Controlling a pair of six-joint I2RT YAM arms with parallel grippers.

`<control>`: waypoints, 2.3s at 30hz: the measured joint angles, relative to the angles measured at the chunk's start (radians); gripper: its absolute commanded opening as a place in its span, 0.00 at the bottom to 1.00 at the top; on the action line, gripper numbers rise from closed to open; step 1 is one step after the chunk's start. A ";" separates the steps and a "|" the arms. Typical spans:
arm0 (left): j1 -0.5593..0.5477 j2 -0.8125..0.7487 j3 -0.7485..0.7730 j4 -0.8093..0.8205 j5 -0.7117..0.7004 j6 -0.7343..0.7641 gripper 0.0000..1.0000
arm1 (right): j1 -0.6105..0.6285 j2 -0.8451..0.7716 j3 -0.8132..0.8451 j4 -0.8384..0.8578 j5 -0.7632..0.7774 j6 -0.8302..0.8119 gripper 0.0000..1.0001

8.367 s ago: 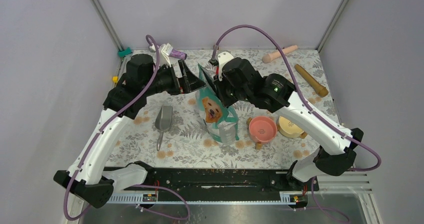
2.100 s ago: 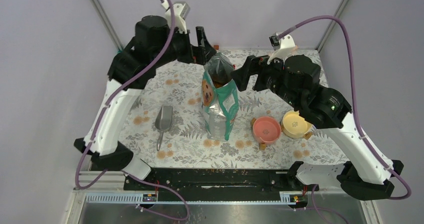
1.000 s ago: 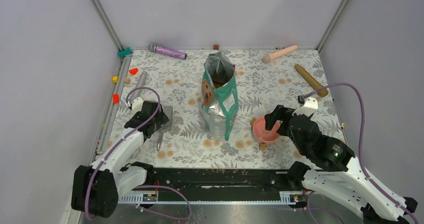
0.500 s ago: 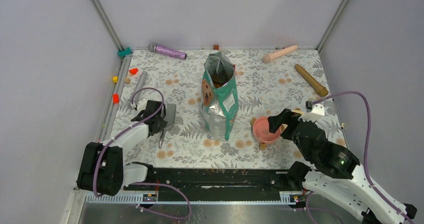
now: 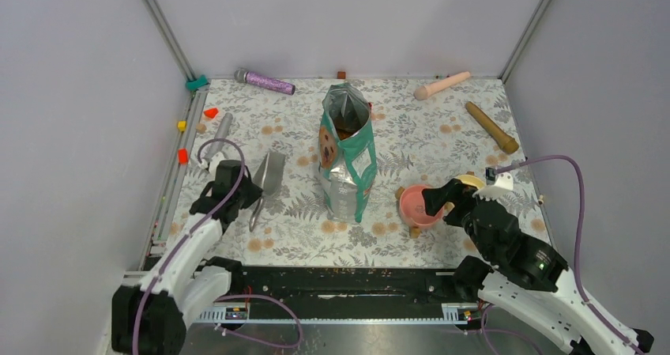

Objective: Serve the pet food

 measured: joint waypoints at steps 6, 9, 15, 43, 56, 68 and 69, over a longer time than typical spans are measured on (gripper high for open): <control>-0.011 -0.285 0.032 -0.073 0.056 -0.028 0.00 | 0.000 -0.058 -0.050 0.089 -0.097 -0.039 0.99; -0.049 -0.384 0.063 -0.105 0.053 -0.064 0.00 | 0.000 -0.050 -0.064 0.161 -0.177 -0.067 1.00; -0.294 -0.428 0.193 -0.174 -0.008 -0.149 0.00 | 0.000 0.011 -0.117 0.332 -0.364 -0.105 1.00; -1.174 0.008 0.673 -0.173 -0.768 -0.079 0.00 | 0.047 0.355 0.255 0.520 -0.611 0.027 0.82; -1.264 0.156 0.753 -0.090 -0.948 0.007 0.30 | 0.190 0.549 0.425 0.384 -0.319 0.032 0.00; -1.268 0.056 0.683 0.039 -0.654 0.202 0.99 | 0.194 0.542 0.511 0.121 -0.285 -0.114 0.00; -1.268 0.043 0.683 0.025 -0.626 0.206 0.99 | 0.194 0.547 0.529 0.089 -0.317 -0.144 0.00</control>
